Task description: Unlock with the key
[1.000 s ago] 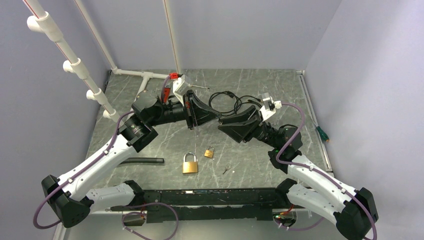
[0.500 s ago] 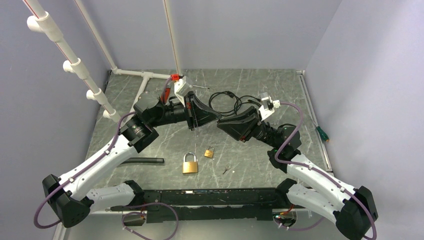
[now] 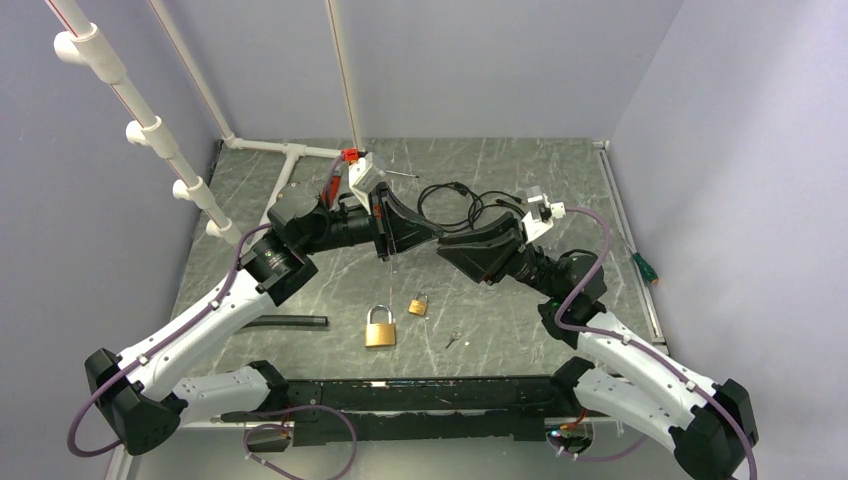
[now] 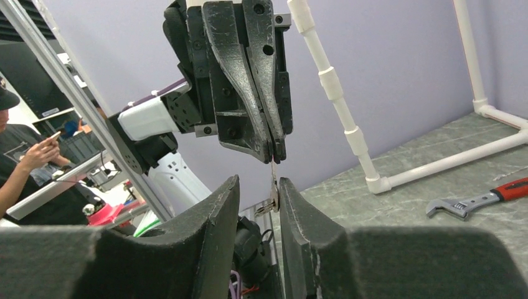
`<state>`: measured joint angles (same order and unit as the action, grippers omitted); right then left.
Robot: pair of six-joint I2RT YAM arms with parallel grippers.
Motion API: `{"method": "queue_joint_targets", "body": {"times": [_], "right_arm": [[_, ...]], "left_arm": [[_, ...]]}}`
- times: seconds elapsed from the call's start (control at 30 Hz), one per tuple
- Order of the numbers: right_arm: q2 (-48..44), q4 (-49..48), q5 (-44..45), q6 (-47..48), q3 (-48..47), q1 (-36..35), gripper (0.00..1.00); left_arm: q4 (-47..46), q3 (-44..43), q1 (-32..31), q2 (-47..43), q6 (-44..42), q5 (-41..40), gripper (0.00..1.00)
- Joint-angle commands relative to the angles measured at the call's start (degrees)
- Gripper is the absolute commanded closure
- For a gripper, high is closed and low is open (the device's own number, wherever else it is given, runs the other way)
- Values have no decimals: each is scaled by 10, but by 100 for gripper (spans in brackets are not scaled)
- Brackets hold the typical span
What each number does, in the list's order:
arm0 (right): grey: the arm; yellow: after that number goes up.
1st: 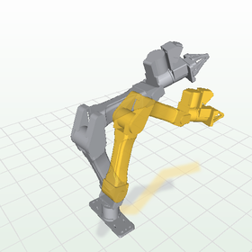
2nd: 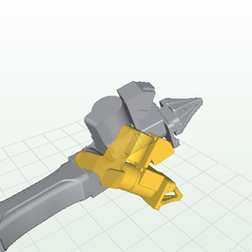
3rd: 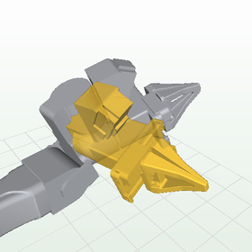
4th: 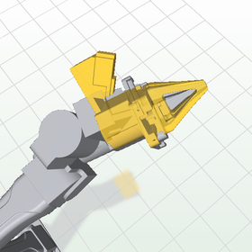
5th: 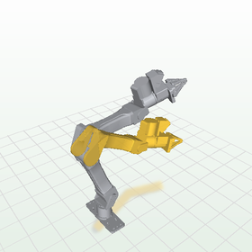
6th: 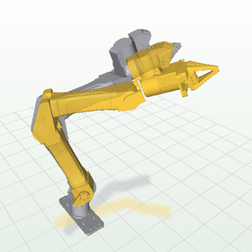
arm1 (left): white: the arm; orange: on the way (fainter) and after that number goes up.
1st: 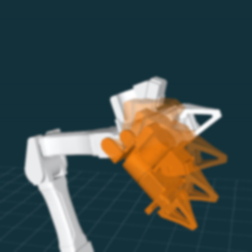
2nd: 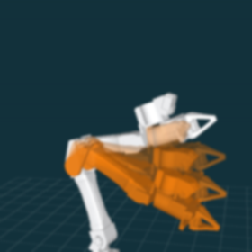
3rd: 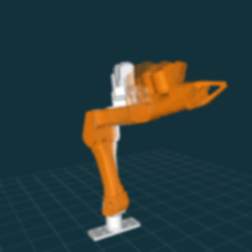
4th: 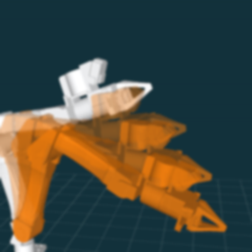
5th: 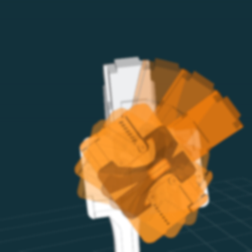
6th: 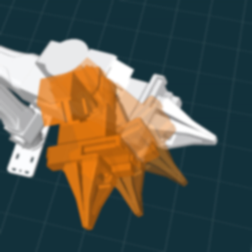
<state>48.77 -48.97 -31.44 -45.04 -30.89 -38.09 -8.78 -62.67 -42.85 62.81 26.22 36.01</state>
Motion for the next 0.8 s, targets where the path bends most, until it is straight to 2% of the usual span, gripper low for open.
{"method": "queue_joint_targets", "body": {"times": [0.0, 0.37, 0.6, 0.77], "right_arm": [[-18, -7, 15, 16, -5, -3, 68], [-14, -5, 15, 16, -2, -3, 70], [-12, 1, 20, 20, 2, -3, 67], [-8, -2, 21, 20, 2, -3, 71]], "left_arm": [[-19, 2, -2, -9, -6, -8, 100], [-22, 3, -2, -13, -5, -12, 100], [-30, 12, -2, -19, 2, -27, 100], [-35, 19, -2, -25, 5, -35, 100]]}}
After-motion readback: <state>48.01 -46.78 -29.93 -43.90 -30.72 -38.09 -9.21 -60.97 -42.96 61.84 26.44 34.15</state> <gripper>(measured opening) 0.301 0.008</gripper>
